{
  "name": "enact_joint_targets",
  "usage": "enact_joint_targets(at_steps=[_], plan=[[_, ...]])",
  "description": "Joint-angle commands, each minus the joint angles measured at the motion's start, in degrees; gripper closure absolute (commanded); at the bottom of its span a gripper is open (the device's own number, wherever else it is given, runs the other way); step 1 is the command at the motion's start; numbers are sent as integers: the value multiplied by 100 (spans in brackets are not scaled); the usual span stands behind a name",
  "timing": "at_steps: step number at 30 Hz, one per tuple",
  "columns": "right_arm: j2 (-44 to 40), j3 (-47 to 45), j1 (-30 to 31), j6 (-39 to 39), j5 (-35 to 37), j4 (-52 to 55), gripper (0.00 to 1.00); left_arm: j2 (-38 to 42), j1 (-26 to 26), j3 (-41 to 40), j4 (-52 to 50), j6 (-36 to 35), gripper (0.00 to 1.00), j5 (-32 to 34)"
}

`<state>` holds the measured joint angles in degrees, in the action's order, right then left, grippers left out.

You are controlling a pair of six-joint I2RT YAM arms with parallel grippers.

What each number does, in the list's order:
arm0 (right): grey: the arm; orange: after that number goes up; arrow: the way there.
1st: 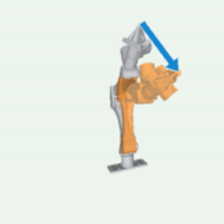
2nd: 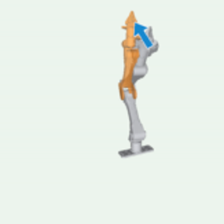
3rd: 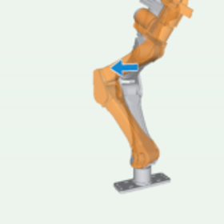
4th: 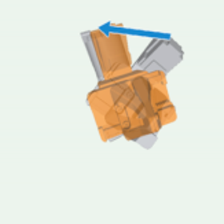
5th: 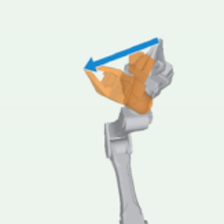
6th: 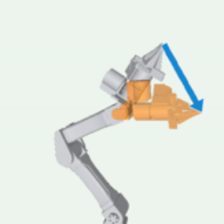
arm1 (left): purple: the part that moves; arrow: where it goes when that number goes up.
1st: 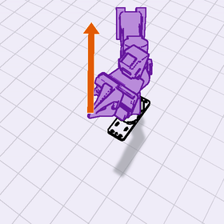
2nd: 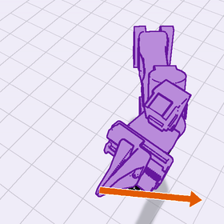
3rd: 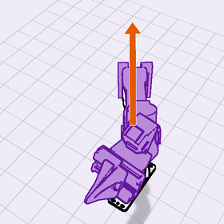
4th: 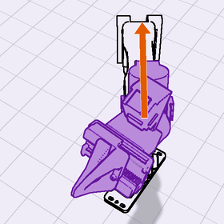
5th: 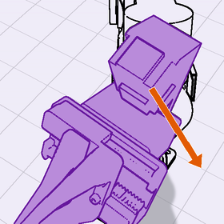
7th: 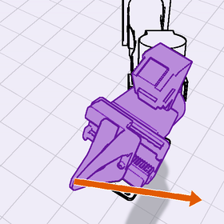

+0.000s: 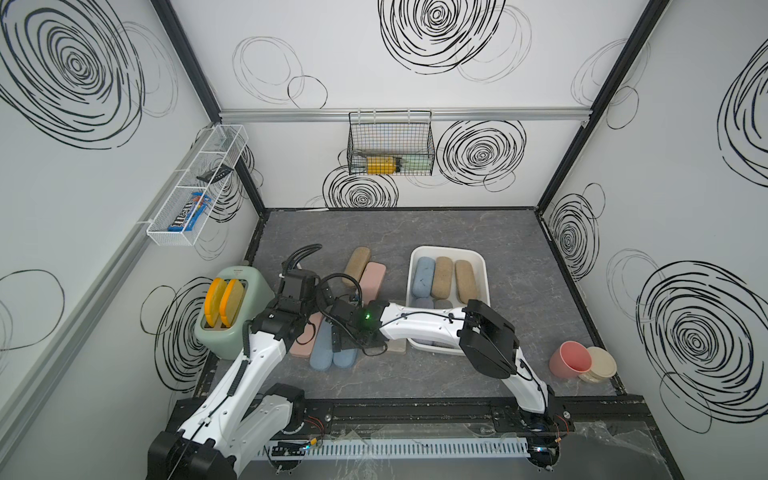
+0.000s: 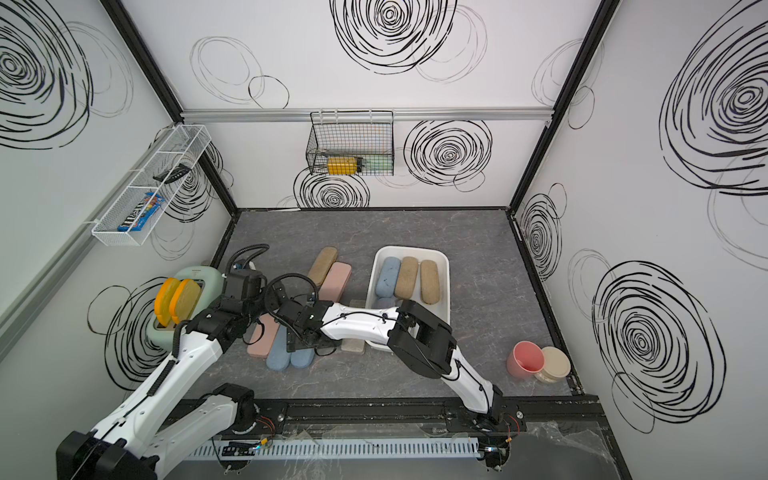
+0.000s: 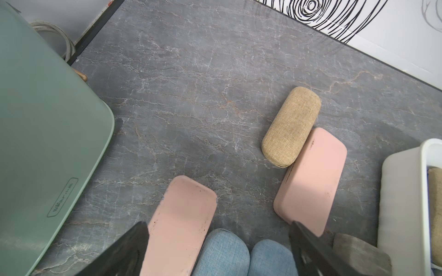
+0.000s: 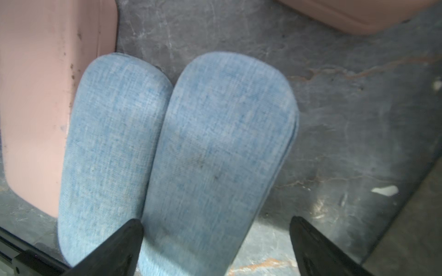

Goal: Put the glasses cases into the storage boxes
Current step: Pick up the glasses case at the center of the board.

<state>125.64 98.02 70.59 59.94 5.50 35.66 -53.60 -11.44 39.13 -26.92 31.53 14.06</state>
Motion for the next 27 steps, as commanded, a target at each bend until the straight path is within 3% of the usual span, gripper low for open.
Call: enact_joint_targets(at_steps=[1, 7, 12, 18, 27], plan=[[-50, -144, 34, 181, 240, 456, 2, -17, 33, 34, 152, -24, 4, -44], [-352, -398, 68, 102, 433, 516, 4, -66, 6, 40, 174, -33, 4, -106], [-253, -43, 184, -135, 480, 559, 5, 94, 27, 33, 139, 4, 4, 71], [-147, -41, 242, -430, 346, -20, 4, 251, 60, 94, 2, 71, 4, 380], [193, 73, 206, -218, 434, 171, 9, 372, 53, 76, -15, 108, 4, 507]])
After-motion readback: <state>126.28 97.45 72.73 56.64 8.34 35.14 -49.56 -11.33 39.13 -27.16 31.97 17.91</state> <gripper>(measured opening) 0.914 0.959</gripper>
